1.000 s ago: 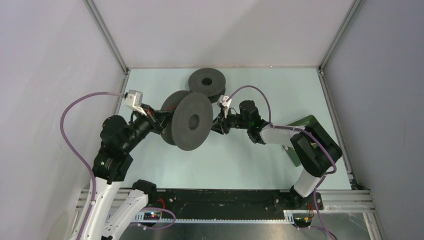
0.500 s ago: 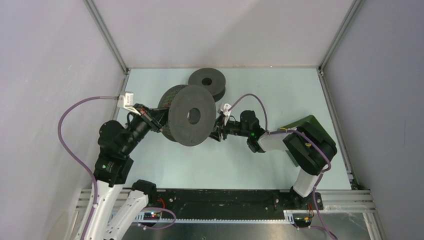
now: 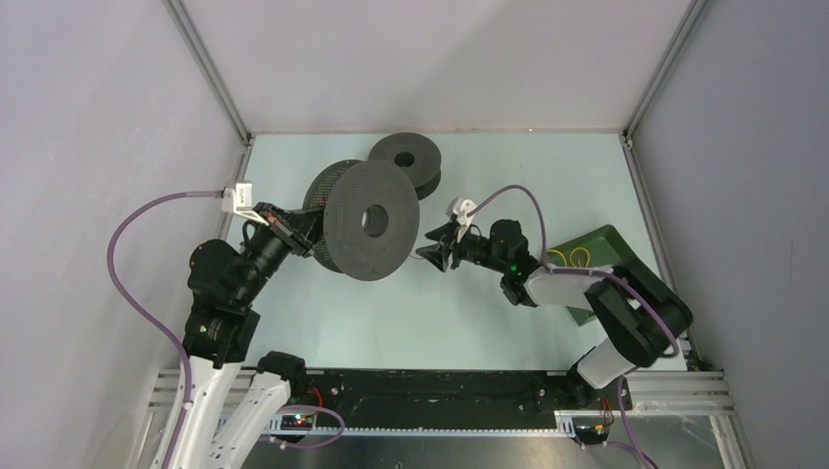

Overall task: Wrap the cables
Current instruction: Wrap the cable around the cable reel.

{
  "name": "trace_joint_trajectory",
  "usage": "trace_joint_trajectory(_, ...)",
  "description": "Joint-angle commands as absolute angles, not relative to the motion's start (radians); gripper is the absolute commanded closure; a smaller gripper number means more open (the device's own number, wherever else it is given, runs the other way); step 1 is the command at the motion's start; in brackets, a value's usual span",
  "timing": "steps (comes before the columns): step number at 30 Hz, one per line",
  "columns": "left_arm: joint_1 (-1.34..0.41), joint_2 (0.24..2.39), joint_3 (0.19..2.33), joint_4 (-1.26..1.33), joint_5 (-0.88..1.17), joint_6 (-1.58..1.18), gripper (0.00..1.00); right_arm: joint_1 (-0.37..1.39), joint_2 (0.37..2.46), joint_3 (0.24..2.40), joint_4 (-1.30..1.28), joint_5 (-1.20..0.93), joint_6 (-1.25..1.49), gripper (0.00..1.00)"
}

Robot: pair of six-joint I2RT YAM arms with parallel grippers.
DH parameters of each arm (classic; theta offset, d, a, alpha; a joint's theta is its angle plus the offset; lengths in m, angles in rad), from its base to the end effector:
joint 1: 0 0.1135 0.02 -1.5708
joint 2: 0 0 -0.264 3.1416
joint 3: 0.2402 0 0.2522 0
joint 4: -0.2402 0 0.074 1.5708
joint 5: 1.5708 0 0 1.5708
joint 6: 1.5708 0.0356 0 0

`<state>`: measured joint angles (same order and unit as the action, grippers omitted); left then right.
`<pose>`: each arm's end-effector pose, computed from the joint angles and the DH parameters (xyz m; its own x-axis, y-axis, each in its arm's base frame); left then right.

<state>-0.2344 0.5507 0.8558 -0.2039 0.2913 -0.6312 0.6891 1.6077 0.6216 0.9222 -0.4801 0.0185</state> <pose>0.1126 -0.0374 0.3934 -0.2160 -0.5296 -0.8203 0.4620 0.6847 -0.5637 0.2368 0.2164 0.1994 -0.0663 -0.0333 -0.9972 -0.9186 0.3922 0.0480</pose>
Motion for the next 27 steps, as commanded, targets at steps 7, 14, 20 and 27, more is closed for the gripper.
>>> trace_joint_trajectory(7,-0.221,0.534,0.857,-0.123,0.251,-0.649,1.00,0.633,1.315,0.601,0.690,-0.352,-0.118,0.40)
trace_joint_trajectory(14,-0.221,0.537,0.860,-0.125,0.242,-0.666,1.00,0.676,1.204,0.601,0.620,-0.360,-0.208,0.38)
trace_joint_trajectory(20,-0.222,0.534,0.860,-0.124,0.245,-0.687,1.00,0.713,1.204,0.601,0.623,-0.394,-0.255,0.38)
trace_joint_trajectory(27,-0.222,0.527,0.862,-0.126,0.225,-0.713,1.00,0.883,1.255,0.580,0.717,-0.255,-0.434,0.35)
